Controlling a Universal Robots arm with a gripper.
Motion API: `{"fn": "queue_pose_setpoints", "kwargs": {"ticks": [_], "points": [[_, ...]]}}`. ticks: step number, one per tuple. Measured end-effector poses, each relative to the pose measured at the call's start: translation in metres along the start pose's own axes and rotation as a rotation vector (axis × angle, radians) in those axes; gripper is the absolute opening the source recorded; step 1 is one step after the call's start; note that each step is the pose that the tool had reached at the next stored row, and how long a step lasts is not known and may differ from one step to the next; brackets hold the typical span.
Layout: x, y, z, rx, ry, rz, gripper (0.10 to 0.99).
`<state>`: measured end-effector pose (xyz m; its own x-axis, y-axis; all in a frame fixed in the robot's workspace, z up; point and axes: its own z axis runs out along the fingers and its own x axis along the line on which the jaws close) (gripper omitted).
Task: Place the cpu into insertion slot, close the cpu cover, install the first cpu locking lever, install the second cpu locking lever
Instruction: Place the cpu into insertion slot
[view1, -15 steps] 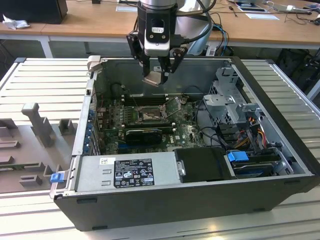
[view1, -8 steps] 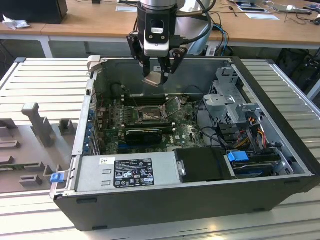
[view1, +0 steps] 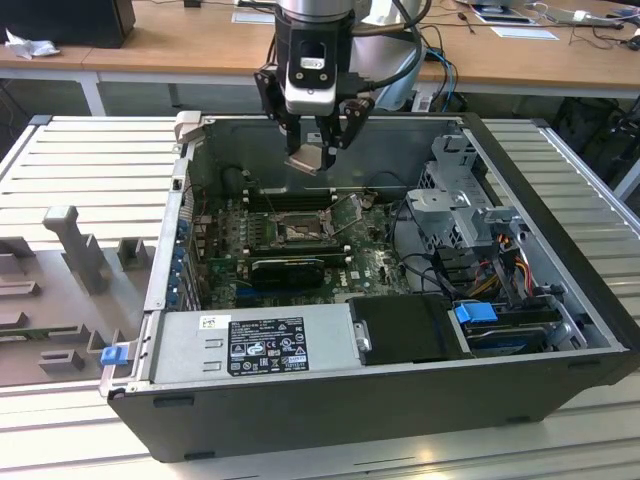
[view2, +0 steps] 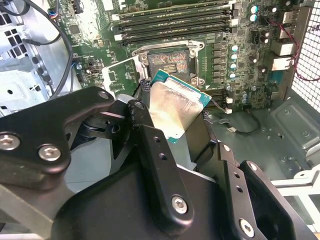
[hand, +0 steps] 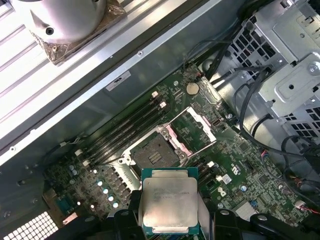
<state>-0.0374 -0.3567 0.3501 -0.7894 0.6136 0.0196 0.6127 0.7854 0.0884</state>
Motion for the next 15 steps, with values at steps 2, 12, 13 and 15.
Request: {"fn": "queue_pose_setpoints", "kwargs": {"ticks": [2, 12, 13, 15], "points": [[0.0, 0.0, 0.0001, 0.0, -0.0009, 0.01, 0.525], [0.0, -0.0001, 0.0007, -0.001, -0.0042, 0.048, 0.525], [0.0, -0.0001, 0.0007, -0.001, -0.0046, 0.052, 0.525], [0.0, -0.0001, 0.0008, -0.001, -0.0052, 0.058, 0.525]]}}
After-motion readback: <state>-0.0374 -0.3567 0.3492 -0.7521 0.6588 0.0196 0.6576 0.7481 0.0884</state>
